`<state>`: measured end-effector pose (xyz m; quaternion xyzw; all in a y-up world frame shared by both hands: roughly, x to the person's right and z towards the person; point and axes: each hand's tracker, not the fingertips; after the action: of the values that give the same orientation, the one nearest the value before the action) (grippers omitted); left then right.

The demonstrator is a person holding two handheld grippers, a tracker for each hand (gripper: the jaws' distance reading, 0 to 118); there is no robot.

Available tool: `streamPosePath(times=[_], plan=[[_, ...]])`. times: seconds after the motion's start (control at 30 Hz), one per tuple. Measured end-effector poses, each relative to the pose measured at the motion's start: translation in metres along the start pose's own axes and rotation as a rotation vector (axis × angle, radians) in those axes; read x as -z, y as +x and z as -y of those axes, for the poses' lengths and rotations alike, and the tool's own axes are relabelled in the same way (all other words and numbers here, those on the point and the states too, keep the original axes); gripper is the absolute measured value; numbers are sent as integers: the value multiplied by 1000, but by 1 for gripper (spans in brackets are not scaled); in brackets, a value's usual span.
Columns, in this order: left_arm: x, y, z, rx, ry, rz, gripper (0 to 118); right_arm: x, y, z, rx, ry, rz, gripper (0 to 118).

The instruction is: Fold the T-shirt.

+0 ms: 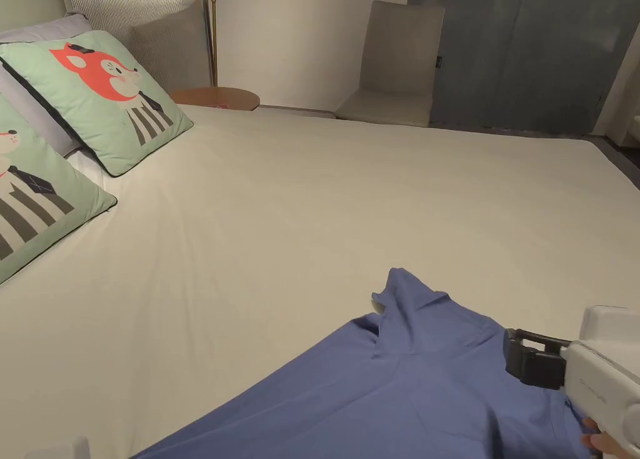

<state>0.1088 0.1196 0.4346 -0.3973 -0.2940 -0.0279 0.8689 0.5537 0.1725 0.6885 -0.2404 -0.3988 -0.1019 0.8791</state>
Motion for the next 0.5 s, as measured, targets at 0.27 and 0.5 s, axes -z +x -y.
streamPosePath(times=[0.27,0.5], plan=[[-14,9,-8,3,-10,-33,6,151,-4,-24,7,-251,14,118],[-9,11,-9,-3,-36,-51,6,202,-6,-3,3,-411,12,83]])
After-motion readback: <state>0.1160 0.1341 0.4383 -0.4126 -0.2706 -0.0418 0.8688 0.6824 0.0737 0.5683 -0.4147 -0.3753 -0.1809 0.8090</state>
